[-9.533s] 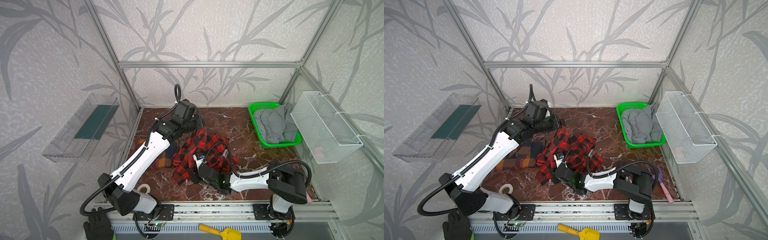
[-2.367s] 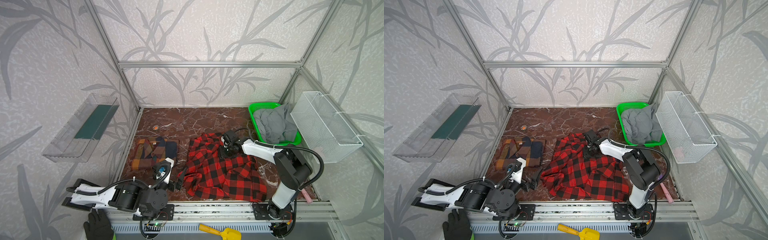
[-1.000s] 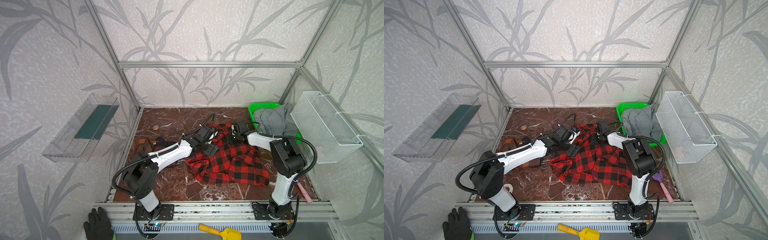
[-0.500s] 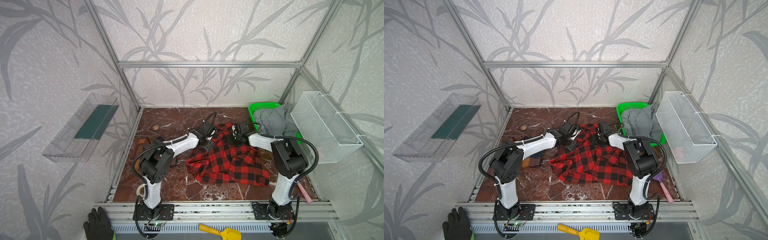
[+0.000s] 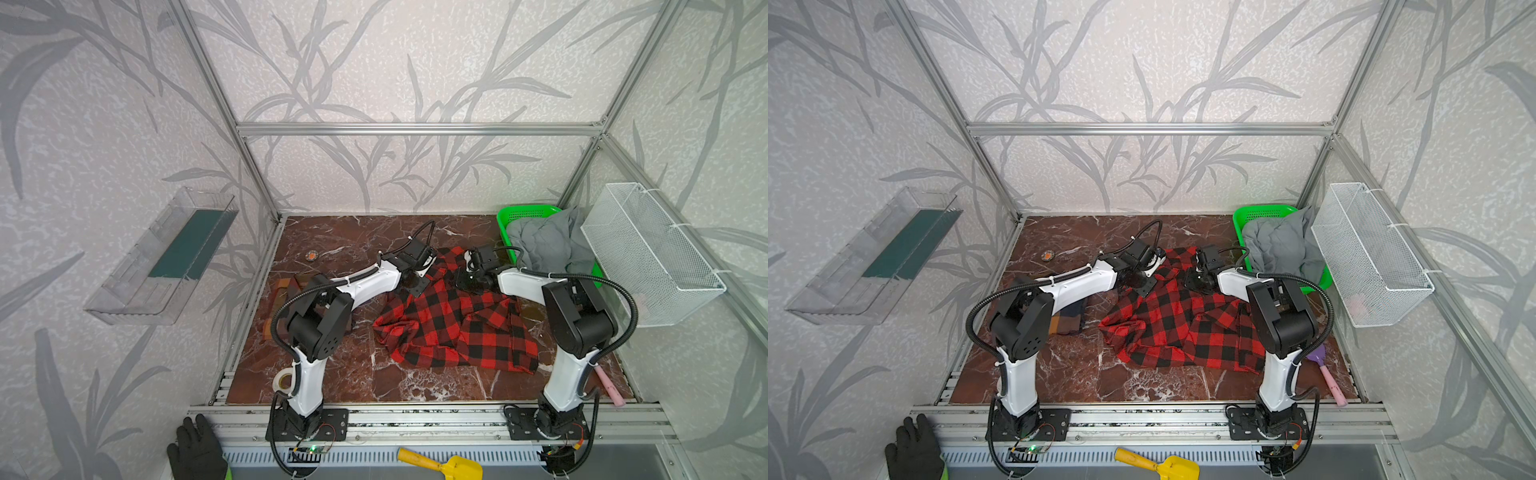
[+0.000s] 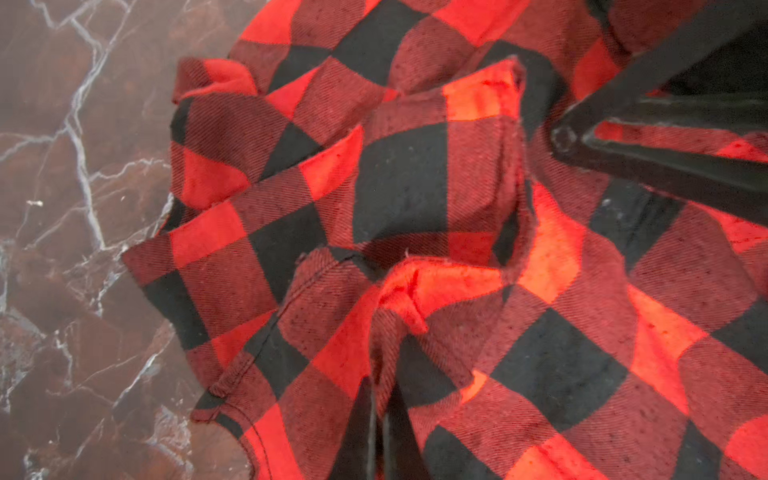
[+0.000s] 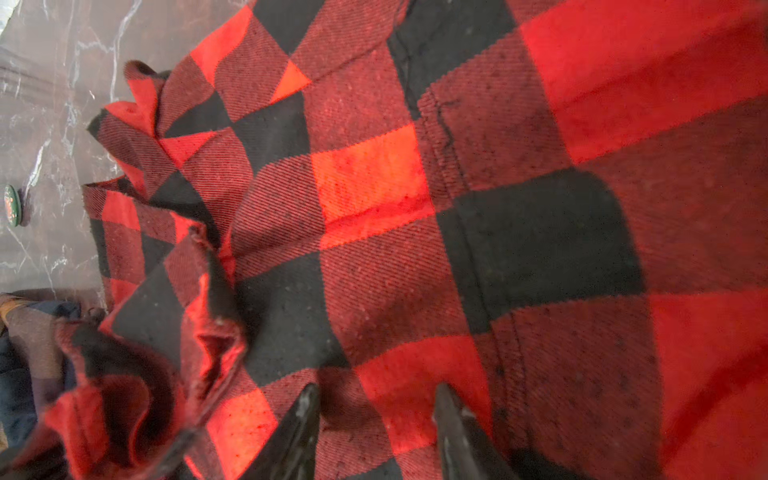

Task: Fold and stack the long sleeve shirts

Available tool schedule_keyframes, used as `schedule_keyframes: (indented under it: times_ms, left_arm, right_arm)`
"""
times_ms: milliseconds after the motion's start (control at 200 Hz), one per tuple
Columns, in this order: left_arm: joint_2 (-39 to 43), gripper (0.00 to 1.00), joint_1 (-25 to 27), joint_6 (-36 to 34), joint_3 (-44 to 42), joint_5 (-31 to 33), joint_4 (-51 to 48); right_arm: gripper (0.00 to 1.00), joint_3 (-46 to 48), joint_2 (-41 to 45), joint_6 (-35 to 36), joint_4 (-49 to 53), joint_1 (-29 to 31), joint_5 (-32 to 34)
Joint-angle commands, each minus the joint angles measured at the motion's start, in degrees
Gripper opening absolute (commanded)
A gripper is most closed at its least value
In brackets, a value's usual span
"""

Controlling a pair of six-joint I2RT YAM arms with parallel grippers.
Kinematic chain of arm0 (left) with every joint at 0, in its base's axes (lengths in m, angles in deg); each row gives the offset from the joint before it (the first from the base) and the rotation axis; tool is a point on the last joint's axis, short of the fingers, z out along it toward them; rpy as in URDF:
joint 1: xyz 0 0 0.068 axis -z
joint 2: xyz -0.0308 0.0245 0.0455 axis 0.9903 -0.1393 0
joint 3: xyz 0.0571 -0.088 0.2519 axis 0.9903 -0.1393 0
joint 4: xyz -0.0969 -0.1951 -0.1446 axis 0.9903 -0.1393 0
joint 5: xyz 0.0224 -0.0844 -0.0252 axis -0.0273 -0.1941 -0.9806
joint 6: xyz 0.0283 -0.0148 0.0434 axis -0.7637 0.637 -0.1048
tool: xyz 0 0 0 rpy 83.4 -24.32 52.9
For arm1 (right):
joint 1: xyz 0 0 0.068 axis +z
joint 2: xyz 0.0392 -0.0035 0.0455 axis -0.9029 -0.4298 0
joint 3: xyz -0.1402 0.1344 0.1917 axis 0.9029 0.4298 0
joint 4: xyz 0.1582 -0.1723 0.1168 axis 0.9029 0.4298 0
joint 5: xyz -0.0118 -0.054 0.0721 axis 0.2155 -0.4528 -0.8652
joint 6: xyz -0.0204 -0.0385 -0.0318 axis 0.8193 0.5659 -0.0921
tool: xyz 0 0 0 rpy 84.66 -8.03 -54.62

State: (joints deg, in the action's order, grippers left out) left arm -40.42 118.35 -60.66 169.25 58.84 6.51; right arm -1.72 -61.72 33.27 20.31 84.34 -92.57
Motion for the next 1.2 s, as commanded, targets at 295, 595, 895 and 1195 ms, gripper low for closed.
schedule_keyframes:
  times_ms: [295, 595, 895, 1195]
  left_arm:
    - [24.49, 0.00, -10.88, 11.03, -11.75, -1.58, 9.70]
    - [27.24, 0.10, -22.03, 20.94, -17.96, -2.67, 8.66]
    - [29.93, 0.55, -26.04, 30.00, -18.89, 0.41, -3.11]
    - [40.16, 0.56, -26.32, 40.98, -33.63, 2.74, -7.50]
  right_arm:
    - [0.42, 3.61, 1.74, -5.27, -0.39, -2.77, 3.49]
    - [0.41, 6.14, 3.79, -8.54, -0.63, -6.31, 6.03]
    - [0.41, 6.36, 4.72, -8.88, -1.47, -6.96, 5.47]
    - [0.40, 5.98, 4.64, -7.90, -1.54, -5.83, 4.77]
